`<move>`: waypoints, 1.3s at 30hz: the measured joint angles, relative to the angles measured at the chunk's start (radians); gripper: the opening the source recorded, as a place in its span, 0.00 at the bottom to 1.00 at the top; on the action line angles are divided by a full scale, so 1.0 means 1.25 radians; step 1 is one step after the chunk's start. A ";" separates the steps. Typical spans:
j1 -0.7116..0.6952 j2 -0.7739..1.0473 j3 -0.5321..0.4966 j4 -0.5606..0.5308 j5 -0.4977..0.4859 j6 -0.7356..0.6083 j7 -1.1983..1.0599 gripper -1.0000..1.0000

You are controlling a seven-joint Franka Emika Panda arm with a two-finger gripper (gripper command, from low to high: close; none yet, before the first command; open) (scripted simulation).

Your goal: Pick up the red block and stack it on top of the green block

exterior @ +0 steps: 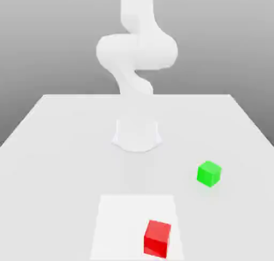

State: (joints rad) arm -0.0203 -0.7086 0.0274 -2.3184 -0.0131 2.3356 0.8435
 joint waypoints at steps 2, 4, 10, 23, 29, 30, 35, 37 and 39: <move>-0.013 0.062 0.018 -0.012 -0.009 0.024 0.030 0.50; -0.025 0.121 0.034 -0.024 -0.019 0.047 0.059 0.50; -0.052 0.296 0.075 -0.059 -0.049 0.114 0.145 0.50; -0.048 0.669 0.104 -0.136 -0.062 0.263 0.295 0.50; -0.021 0.840 0.075 -0.128 -0.089 0.385 0.337 0.50; -0.015 0.861 0.067 -0.125 -0.096 0.402 0.342 0.00; -0.015 0.861 0.068 -0.125 -0.097 0.403 0.343 0.00; -0.015 0.863 0.067 -0.124 -0.097 0.404 0.343 0.00; -0.023 0.819 0.079 -0.132 -0.081 0.368 0.331 0.00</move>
State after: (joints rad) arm -0.0496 0.3152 0.1266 -2.4828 -0.1138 2.7959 1.2572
